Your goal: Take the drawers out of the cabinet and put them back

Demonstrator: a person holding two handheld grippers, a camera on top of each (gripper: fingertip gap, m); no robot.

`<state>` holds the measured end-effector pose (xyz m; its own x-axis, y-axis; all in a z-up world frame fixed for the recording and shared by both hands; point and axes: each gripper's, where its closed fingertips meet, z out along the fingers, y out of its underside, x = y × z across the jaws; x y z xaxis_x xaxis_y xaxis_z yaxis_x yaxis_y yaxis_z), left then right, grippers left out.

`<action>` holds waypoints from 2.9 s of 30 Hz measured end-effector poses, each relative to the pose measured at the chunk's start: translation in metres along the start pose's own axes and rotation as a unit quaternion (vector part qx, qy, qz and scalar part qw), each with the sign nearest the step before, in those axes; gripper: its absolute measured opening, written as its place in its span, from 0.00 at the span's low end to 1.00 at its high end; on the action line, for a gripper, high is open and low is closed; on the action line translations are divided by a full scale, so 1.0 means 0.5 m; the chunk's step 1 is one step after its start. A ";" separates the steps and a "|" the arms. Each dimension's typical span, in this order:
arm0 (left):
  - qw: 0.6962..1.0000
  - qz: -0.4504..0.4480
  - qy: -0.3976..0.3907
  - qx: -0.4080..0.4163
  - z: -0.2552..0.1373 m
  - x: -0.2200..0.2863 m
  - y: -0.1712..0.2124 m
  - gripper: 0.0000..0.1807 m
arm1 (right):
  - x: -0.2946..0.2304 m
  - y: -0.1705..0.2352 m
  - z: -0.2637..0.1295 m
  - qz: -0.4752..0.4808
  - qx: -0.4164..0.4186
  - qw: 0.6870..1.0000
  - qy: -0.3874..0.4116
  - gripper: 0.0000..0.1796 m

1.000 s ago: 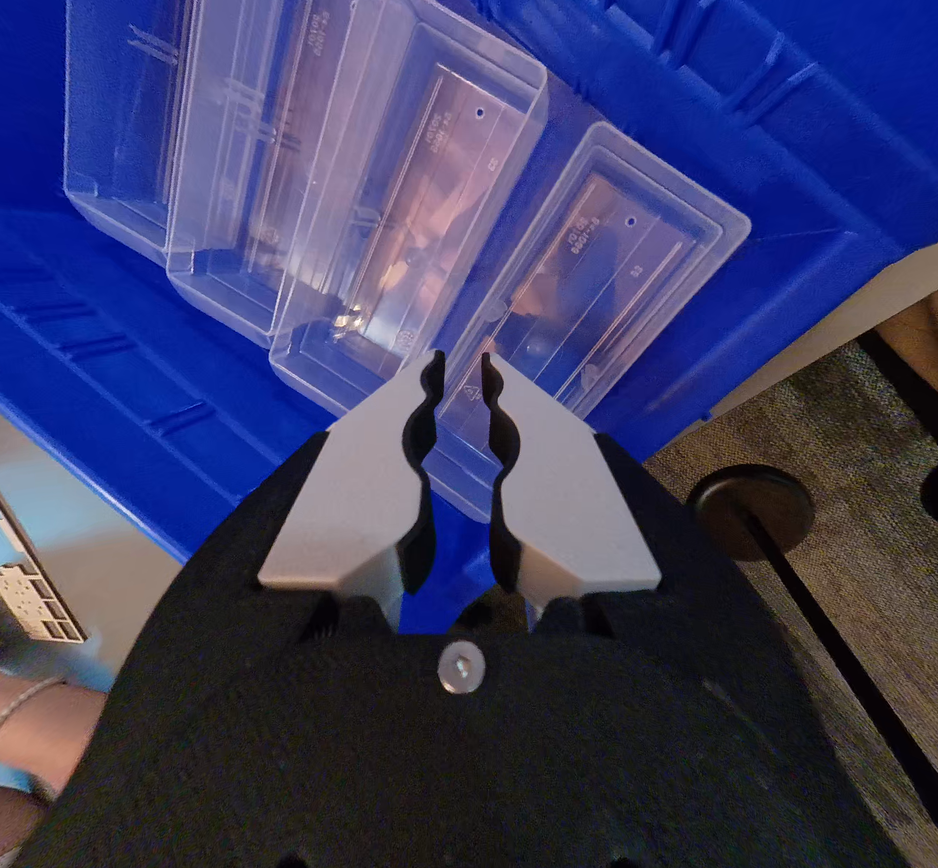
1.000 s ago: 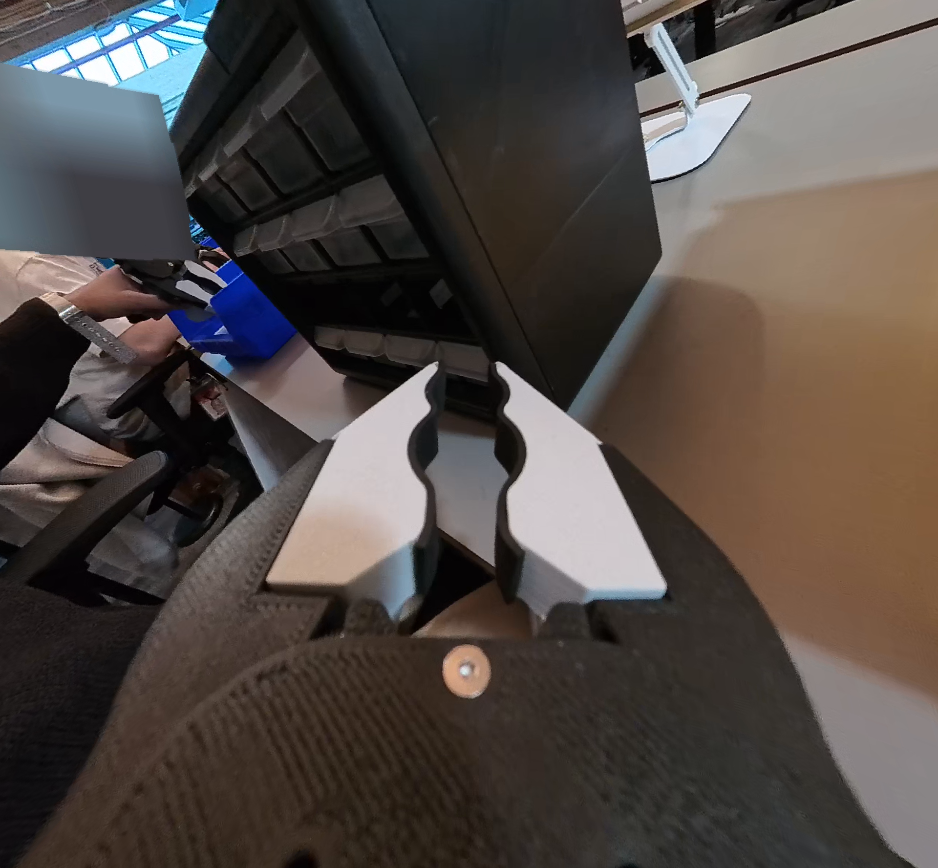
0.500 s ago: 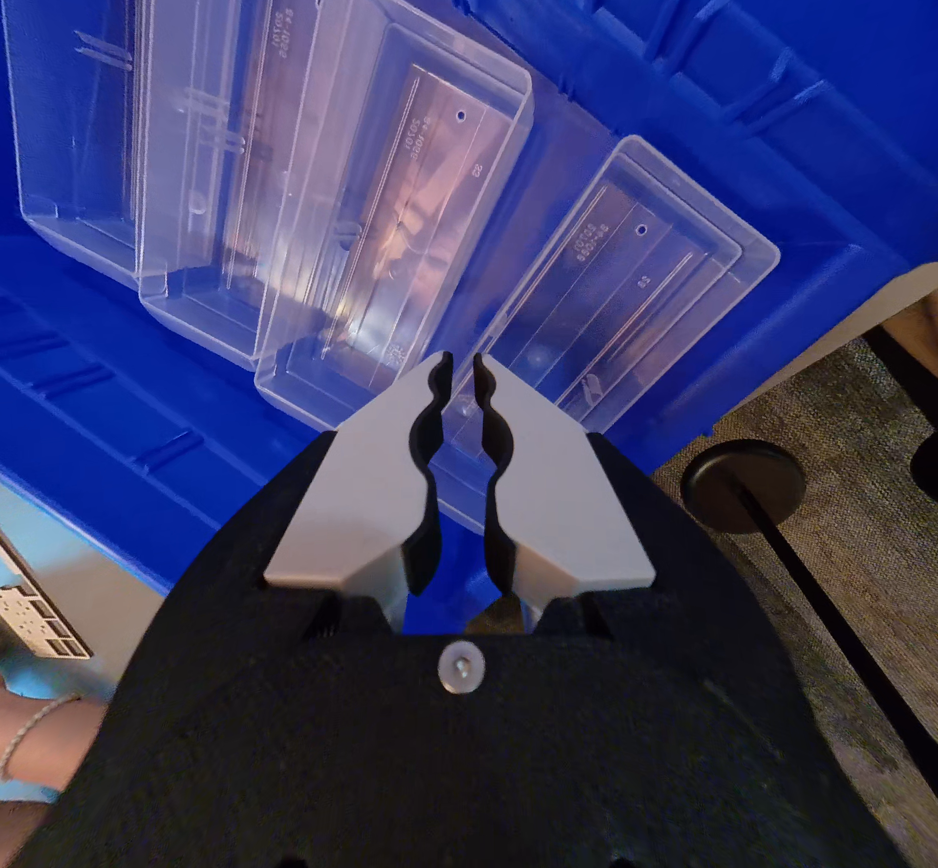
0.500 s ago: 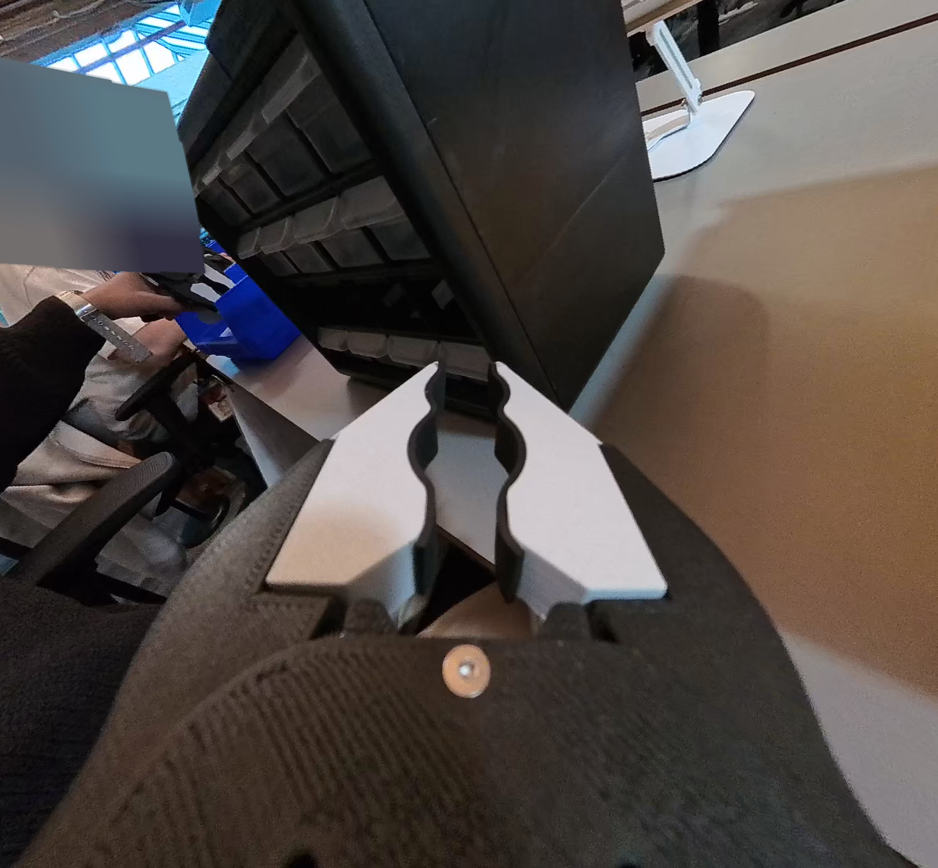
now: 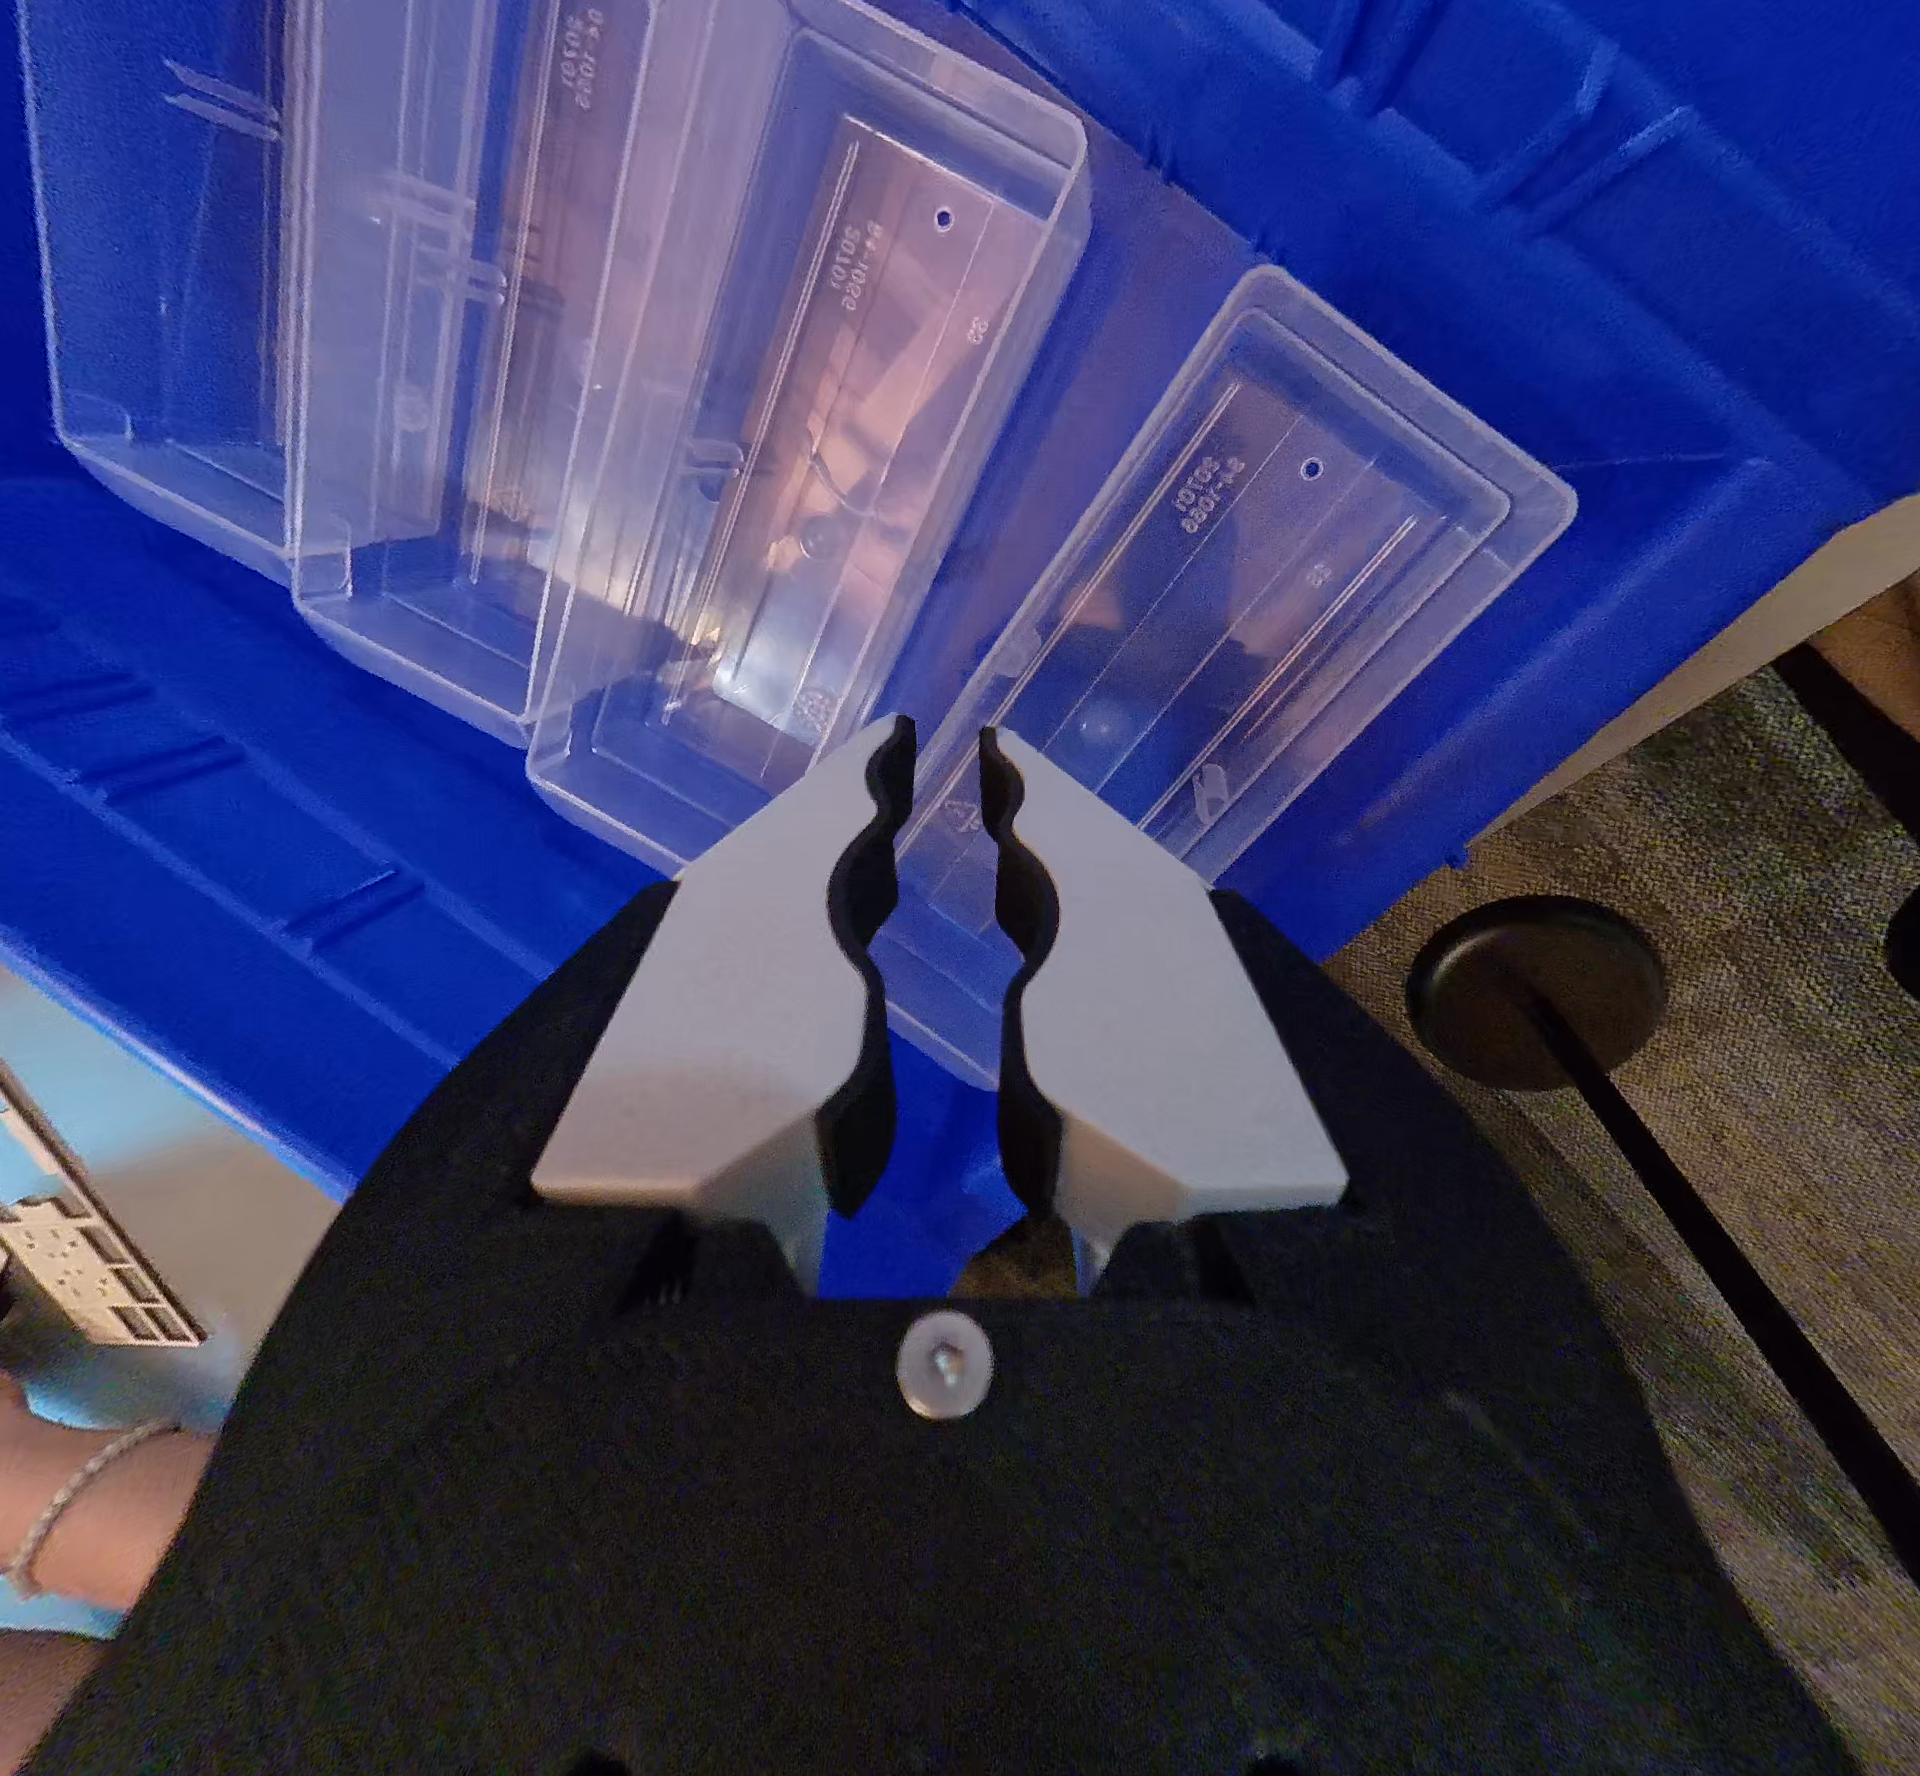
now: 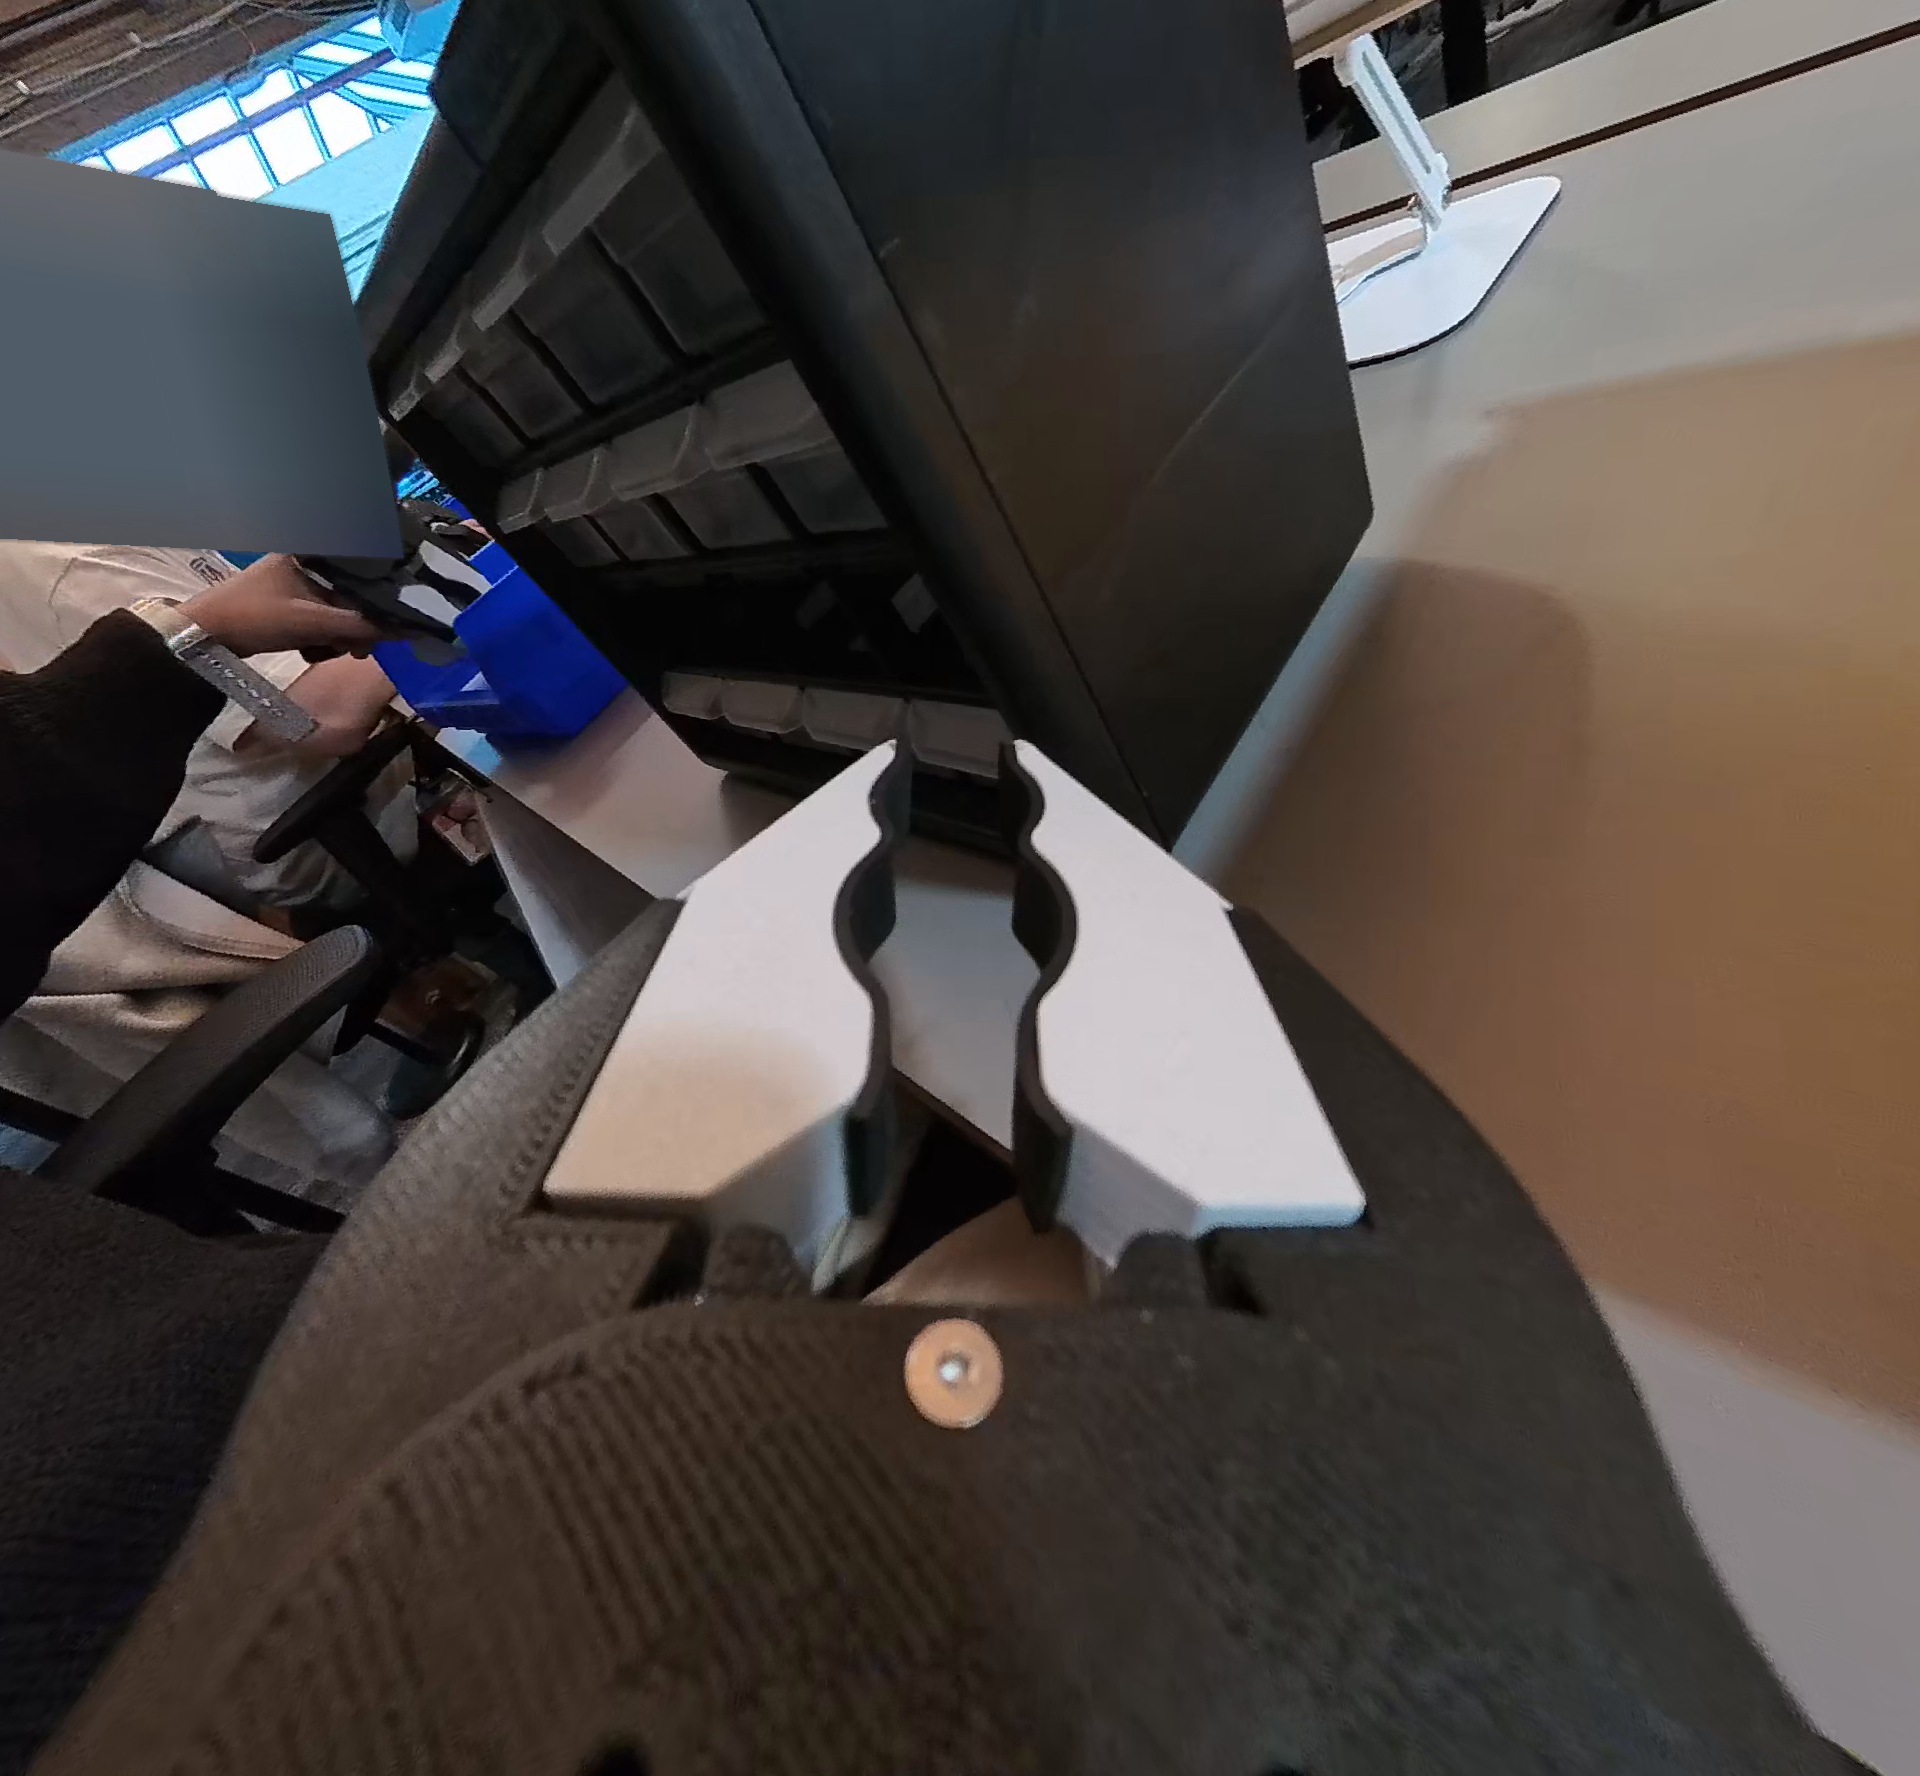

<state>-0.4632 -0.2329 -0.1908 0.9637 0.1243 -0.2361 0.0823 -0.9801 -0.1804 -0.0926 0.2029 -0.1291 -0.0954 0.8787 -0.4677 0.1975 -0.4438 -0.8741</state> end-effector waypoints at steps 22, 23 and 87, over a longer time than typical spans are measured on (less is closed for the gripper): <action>0.980 -0.066 -0.114 0.152 -0.291 0.012 -0.088 0.00 | -0.039 0.002 0.002 -0.076 -0.016 0.997 -0.005 0.08; 0.977 -0.080 -0.092 0.176 -0.309 0.044 -0.107 0.00 | -0.047 0.003 0.003 -0.099 -0.020 0.995 -0.004 0.08; 0.743 -0.211 0.387 0.504 -0.224 0.554 -0.333 0.39 | -0.461 0.150 0.136 -0.277 -0.436 0.788 -0.335 0.06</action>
<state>-0.1816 -0.0527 -0.1192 0.7962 -0.1203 0.5930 0.5615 -0.2181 -0.7982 -0.1221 -0.0450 -0.0959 -0.8380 0.4765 -0.2660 0.5127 0.5207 -0.6826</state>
